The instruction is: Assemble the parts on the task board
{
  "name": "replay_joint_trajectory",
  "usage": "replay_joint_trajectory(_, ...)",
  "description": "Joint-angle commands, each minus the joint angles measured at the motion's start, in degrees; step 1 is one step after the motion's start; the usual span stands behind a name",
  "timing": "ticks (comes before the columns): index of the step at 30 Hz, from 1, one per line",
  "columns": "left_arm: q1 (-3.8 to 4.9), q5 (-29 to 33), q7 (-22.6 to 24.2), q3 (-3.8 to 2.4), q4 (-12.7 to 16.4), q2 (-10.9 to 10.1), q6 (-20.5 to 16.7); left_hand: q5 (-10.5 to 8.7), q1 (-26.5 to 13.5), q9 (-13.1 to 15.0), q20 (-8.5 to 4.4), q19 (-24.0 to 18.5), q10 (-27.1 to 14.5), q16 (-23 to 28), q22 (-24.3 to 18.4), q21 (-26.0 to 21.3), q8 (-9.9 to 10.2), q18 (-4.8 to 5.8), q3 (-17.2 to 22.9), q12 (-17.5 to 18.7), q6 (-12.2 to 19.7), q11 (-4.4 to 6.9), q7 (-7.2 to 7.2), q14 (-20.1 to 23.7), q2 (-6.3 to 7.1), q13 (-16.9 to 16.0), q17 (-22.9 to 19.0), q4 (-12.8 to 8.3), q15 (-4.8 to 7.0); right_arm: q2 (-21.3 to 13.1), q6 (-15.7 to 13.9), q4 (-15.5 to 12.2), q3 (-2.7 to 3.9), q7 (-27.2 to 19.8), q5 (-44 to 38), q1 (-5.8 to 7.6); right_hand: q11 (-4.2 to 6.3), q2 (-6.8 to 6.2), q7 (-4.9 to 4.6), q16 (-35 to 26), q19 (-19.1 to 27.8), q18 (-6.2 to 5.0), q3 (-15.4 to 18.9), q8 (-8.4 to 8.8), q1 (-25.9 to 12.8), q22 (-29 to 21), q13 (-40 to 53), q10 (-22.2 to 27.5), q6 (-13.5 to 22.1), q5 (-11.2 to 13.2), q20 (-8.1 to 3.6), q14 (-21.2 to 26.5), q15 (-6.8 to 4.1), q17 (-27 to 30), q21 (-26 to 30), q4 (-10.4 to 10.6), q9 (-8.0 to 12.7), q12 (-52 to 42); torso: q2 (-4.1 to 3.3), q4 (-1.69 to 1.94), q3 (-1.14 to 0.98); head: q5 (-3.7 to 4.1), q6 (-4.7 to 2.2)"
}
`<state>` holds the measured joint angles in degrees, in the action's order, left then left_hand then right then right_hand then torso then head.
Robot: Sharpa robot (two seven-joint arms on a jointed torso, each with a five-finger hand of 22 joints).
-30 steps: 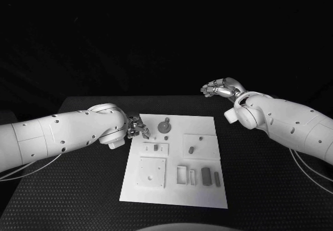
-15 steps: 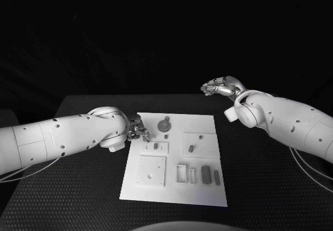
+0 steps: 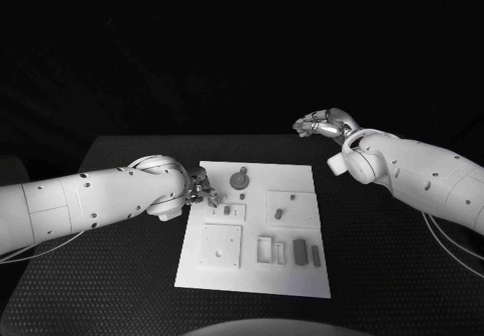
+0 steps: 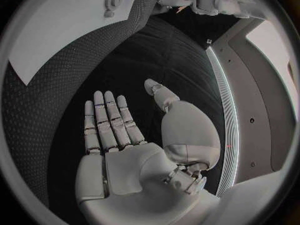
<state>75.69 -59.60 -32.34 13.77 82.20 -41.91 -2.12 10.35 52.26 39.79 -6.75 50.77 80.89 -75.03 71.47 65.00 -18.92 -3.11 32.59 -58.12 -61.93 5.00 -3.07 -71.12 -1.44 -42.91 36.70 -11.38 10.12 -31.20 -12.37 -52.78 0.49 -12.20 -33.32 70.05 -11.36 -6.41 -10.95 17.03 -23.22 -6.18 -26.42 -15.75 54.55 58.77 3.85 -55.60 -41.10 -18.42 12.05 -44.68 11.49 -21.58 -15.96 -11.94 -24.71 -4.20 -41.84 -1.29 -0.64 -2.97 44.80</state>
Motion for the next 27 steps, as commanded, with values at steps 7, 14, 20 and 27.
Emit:
replay_joint_trajectory(7, -0.87, -1.6, -0.1, -0.02, -0.2, 0.3, 1.0, 0.13, -0.1, 2.6, -8.21, -0.4, 0.0, -0.3, -0.1, 0.4, -0.4, -0.37, -0.1, -0.2, -3.6, 0.26, 1.98, 0.0, -0.54, 0.2, -0.1, 0.5, 0.20, 0.0, 0.5, -0.1, 0.03, -0.5, -0.1, 0.00, 0.10, -0.19, -1.62, -0.2, 0.4, 0.48, 0.1, -0.21, -0.5, 0.1, 0.1, -0.4, 0.4, -0.4, -0.19, 0.3, 0.00, 0.1, 0.4, 0.1, 0.1, 0.2, 0.00, 0.05, 0.00, -0.02, 0.29)
replay_joint_trajectory(14, -1.10, -3.0, -0.5, -0.02, -0.3, 0.4, 1.3, 0.16, -0.3, 2.7, -8.23, -0.4, 0.1, -0.4, -0.2, 0.5, -0.5, -0.37, -0.1, -0.3, -3.7, 0.30, 2.02, 0.0, -0.59, 0.3, -0.2, 0.6, 0.19, 0.1, 0.5, -0.2, 0.03, -0.5, -0.1, 0.00, 0.10, -0.19, -1.62, -0.2, 0.4, 0.49, 0.1, -0.22, -0.5, 0.1, 0.1, -0.4, 0.4, -0.4, -0.19, 0.3, 0.00, 0.1, 0.4, 0.1, 0.1, 0.2, -0.03, -0.06, 0.00, -0.04, 0.53)
replay_joint_trajectory(20, -1.53, -3.0, -0.5, -0.02, -0.4, 0.5, 1.4, 0.18, -0.3, 2.7, -8.24, -0.4, 0.1, -0.5, -0.2, 0.5, -0.5, -0.38, -0.1, -0.3, -3.7, 0.32, 2.04, 0.0, -0.63, 0.3, -0.2, 0.7, 0.19, 0.1, 0.6, -0.2, 0.03, -0.5, -0.1, 0.00, 0.10, -0.18, -1.62, -0.2, 0.4, 0.49, 0.1, -0.22, -0.5, 0.2, 0.1, -0.4, 0.4, -0.4, -0.19, 0.3, 0.00, 0.1, 0.4, 0.1, 0.1, 0.2, -0.03, 0.01, 0.03, 0.11, 0.68)
replay_joint_trajectory(27, -1.76, -3.0, -0.5, -0.02, -0.4, 0.4, 1.6, 0.20, -0.4, 2.7, -8.26, -0.5, 0.1, -0.5, -0.3, 0.6, -0.5, -0.38, -0.1, -0.3, -3.7, 0.33, 2.05, 0.0, -0.65, 0.4, -0.2, 0.7, 0.19, 0.1, 0.6, -0.2, 0.03, -0.5, -0.1, 0.00, 0.10, -0.17, -1.62, -0.2, 0.4, 0.50, 0.1, -0.23, -0.5, 0.2, 0.1, -0.4, 0.4, -0.4, -0.20, 0.3, 0.00, 0.1, 0.5, 0.1, 0.1, 0.2, 0.01, 0.00, 0.03, 0.33, 0.82)
